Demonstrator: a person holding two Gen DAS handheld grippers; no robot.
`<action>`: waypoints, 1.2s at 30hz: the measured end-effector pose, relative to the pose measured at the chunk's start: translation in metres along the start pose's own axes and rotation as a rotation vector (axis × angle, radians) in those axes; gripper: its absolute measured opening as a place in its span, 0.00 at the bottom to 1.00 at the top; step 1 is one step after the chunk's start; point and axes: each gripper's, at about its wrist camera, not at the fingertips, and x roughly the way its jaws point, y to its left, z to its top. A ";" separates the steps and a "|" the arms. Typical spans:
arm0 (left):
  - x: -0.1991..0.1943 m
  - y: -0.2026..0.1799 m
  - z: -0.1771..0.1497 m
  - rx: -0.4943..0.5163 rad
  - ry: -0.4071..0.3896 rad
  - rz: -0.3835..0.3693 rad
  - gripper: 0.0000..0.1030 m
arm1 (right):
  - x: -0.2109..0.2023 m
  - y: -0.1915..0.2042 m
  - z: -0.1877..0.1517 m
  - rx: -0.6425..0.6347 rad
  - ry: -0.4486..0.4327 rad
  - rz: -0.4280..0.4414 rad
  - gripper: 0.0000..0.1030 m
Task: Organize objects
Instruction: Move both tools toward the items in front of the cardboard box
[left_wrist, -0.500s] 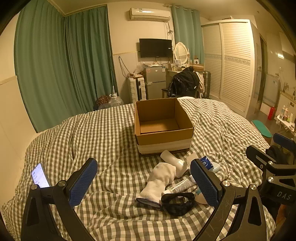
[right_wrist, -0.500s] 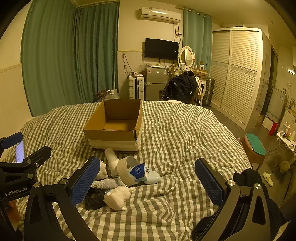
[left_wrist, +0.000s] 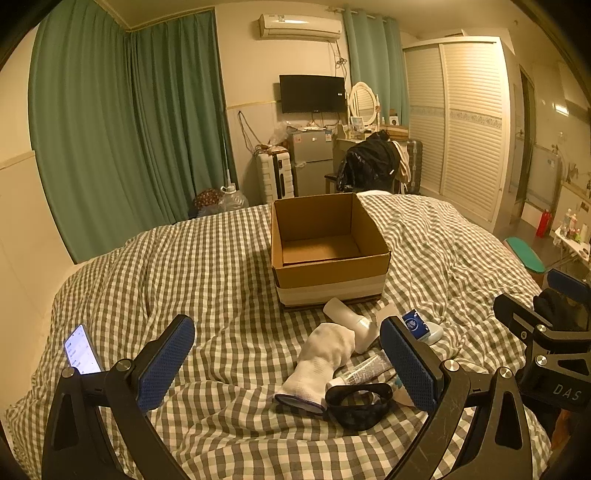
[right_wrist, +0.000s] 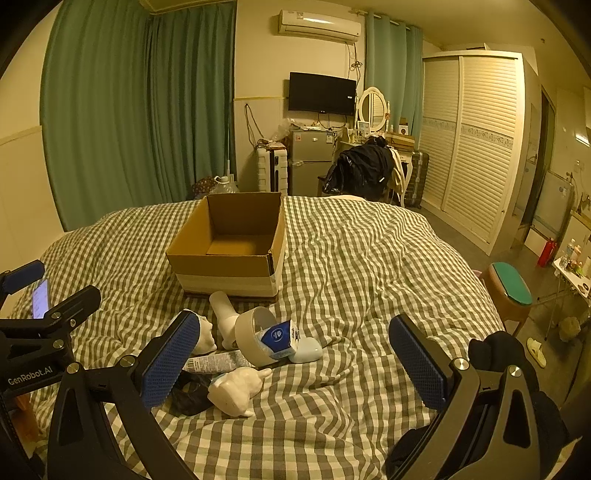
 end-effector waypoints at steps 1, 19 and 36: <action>0.001 0.000 0.000 0.000 0.003 -0.001 1.00 | 0.000 0.000 0.000 0.000 0.001 0.000 1.00; 0.012 0.007 -0.001 -0.001 0.034 -0.017 1.00 | 0.000 0.000 0.002 0.019 0.004 0.007 1.00; 0.074 0.014 -0.024 0.022 0.210 -0.044 1.00 | 0.043 0.015 -0.024 -0.024 0.163 0.036 0.96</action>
